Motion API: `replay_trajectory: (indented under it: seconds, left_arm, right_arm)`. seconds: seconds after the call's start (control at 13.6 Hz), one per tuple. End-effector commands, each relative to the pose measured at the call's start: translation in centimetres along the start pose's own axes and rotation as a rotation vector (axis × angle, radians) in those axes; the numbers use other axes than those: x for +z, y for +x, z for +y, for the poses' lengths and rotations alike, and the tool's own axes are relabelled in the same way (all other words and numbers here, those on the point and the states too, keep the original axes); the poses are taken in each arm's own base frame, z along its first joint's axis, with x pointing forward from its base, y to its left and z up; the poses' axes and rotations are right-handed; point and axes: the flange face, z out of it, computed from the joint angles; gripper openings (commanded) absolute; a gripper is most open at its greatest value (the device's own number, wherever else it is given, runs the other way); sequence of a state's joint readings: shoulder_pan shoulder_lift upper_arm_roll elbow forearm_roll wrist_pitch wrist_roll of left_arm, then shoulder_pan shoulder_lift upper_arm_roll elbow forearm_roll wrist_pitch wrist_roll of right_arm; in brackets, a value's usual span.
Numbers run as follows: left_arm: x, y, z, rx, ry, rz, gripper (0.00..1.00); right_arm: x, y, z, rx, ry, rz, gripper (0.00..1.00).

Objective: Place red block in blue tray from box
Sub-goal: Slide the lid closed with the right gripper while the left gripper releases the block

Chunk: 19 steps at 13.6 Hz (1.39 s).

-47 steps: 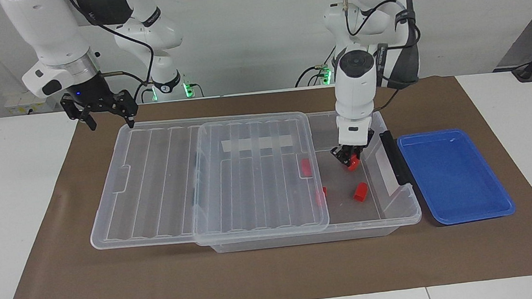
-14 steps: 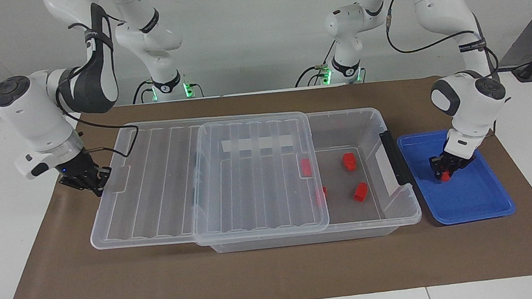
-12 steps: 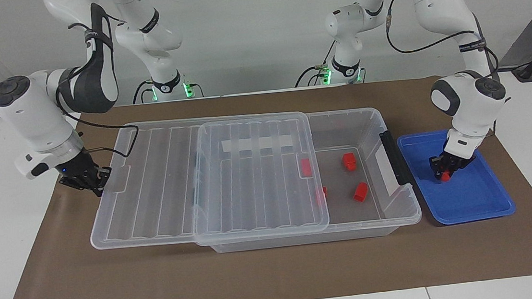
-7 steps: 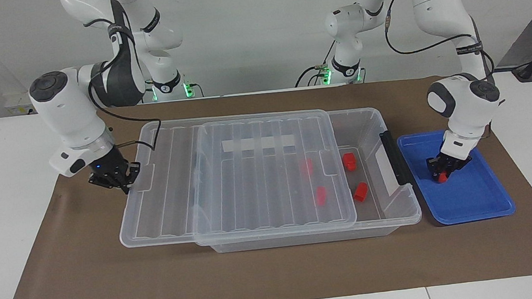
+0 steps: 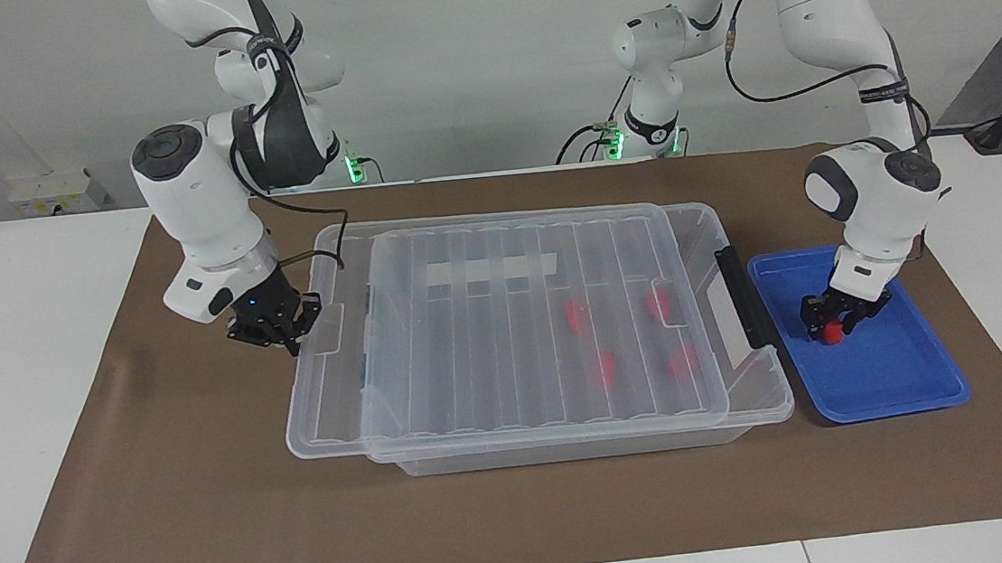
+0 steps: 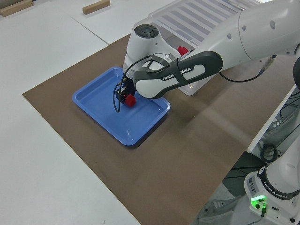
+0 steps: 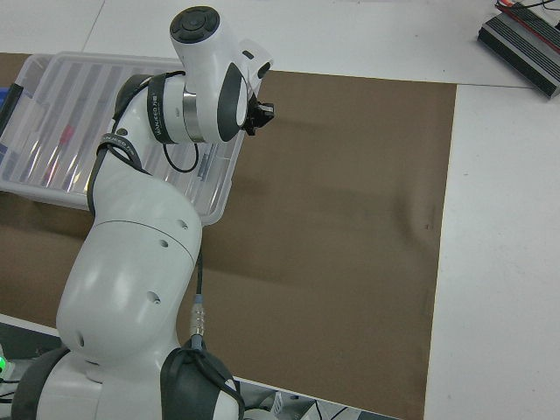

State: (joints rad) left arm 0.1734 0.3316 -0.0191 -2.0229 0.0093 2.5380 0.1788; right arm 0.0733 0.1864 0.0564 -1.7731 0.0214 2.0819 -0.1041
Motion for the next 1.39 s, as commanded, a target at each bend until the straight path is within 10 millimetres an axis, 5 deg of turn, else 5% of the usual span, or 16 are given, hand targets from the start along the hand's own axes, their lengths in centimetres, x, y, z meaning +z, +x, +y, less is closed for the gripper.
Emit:
replay_trajectory:
  seconds: [0.0, 0.15, 0.44, 0.73, 0.95, 1.03, 1.1, 1.17, 1.32]
  left_arm:
    - [0.1, 0.0, -0.3, 0.007, -0.012, 0.011, 0.64]
    - [-0.7, 0.5, -0.5, 0.008, -0.018, -0.014, 0.64]
    - [-7.8, 4.0, -1.5, 0.037, -0.045, -0.13, 0.66]
    - [-15.5, 3.9, -1.4, 0.044, -0.051, -0.164, 1.0]
    - [-19.4, 3.0, 0.3, 0.06, -0.058, -0.177, 1.0]
    - [-20.8, 2.7, 0.9, 0.068, -0.058, -0.174, 1.0]
    - [-22.8, 2.3, 1.9, 0.082, -0.055, -0.161, 1.0]
    - [-25.2, 1.7, 2.3, 0.091, -0.051, -0.138, 1.0]
    - [-28.9, 0.4, 3.5, 0.11, -0.046, -0.116, 1.0]
  right_arm:
    - [-0.6, -0.4, -2.8, -0.01, 0.023, 0.004, 0.0]
    - [-0.6, -0.3, -4.8, -0.003, 0.027, 0.004, 0.0]
    - [-0.6, -0.3, -6.5, 0.018, 0.03, 0.002, 0.0]
    - [-0.7, -0.3, -7.6, 0.007, 0.032, 0.003, 0.0]
    - [-0.9, -0.2, -6.8, 0.019, 0.031, 0.007, 0.0]
    - [-1.2, -0.1, -6.2, 0.028, 0.029, 0.013, 0.24]
    - [-1.8, -0.2, -5.0, 0.047, 0.026, 0.021, 0.64]
    - [-2.3, -0.3, -3.7, 0.068, 0.023, 0.03, 0.85]
    - [-3.8, -0.6, -1.2, 0.111, 0.015, 0.054, 0.93]
